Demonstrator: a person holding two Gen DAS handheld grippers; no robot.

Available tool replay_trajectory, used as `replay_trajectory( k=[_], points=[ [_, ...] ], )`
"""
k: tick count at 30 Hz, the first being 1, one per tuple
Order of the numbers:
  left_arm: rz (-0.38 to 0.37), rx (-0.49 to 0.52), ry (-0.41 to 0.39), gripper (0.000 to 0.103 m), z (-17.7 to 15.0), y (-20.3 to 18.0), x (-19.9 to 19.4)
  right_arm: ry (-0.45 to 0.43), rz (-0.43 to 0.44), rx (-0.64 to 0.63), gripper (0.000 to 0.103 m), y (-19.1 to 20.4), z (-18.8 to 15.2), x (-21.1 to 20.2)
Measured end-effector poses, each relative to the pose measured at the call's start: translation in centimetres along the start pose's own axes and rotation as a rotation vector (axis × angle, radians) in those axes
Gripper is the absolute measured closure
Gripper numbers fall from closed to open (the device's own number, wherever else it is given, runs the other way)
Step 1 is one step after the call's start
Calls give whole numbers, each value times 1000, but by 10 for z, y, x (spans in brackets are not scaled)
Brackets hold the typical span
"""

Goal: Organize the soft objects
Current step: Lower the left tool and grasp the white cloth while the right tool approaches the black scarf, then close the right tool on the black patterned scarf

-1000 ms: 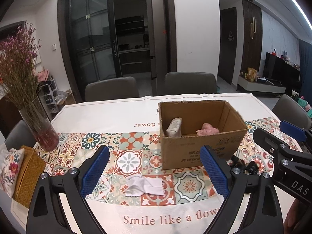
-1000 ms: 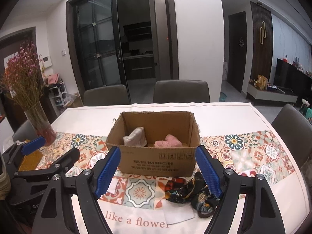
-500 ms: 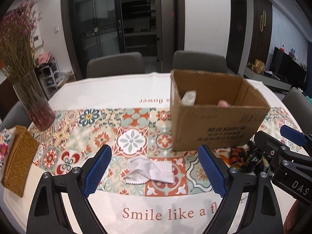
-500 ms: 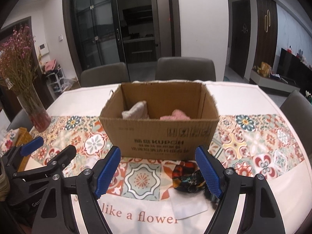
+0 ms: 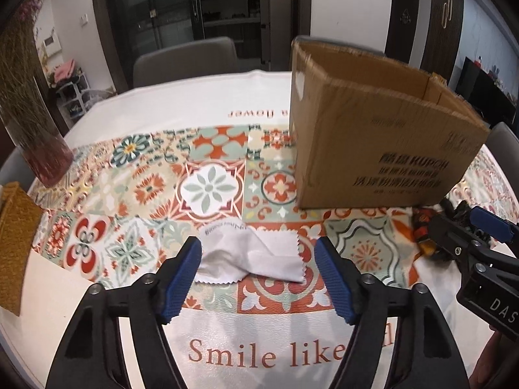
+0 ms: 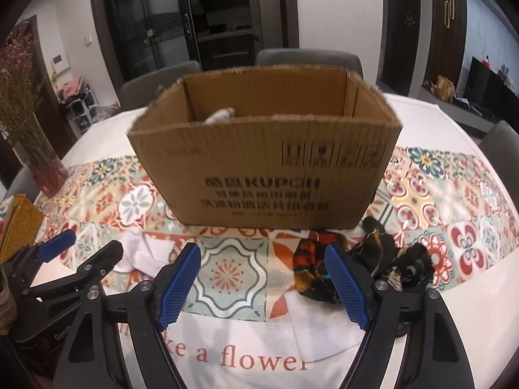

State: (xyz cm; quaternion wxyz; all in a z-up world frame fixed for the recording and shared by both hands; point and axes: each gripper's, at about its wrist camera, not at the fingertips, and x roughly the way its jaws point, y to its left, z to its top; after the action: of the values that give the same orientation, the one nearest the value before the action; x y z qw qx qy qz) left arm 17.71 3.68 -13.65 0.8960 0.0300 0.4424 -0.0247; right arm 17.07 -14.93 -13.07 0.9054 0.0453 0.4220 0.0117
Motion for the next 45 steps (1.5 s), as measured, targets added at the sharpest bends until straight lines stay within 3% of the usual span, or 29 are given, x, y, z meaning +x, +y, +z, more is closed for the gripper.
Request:
replay_trajectory(
  k=[7, 13, 17, 23, 34, 45],
  points=[
    [15, -27, 49, 33, -6, 12, 33, 46, 15, -13, 23, 9, -5, 33],
    [6, -38, 89, 41, -7, 16, 56, 84, 25, -32, 23, 19, -7, 58],
    [-13, -38, 99, 56, -5, 13, 66, 110, 23, -28, 23, 18, -10, 71],
    [-45, -29, 99, 97, -4, 11, 72, 128, 17, -17, 23, 13, -11, 81],
    [-109, 9, 65, 98, -3, -13, 49, 116, 12, -6, 23, 0, -14, 59],
    [-185, 66, 64, 98, 4, -58, 41, 94, -57, 72, 23, -50, -18, 28]
  ],
)
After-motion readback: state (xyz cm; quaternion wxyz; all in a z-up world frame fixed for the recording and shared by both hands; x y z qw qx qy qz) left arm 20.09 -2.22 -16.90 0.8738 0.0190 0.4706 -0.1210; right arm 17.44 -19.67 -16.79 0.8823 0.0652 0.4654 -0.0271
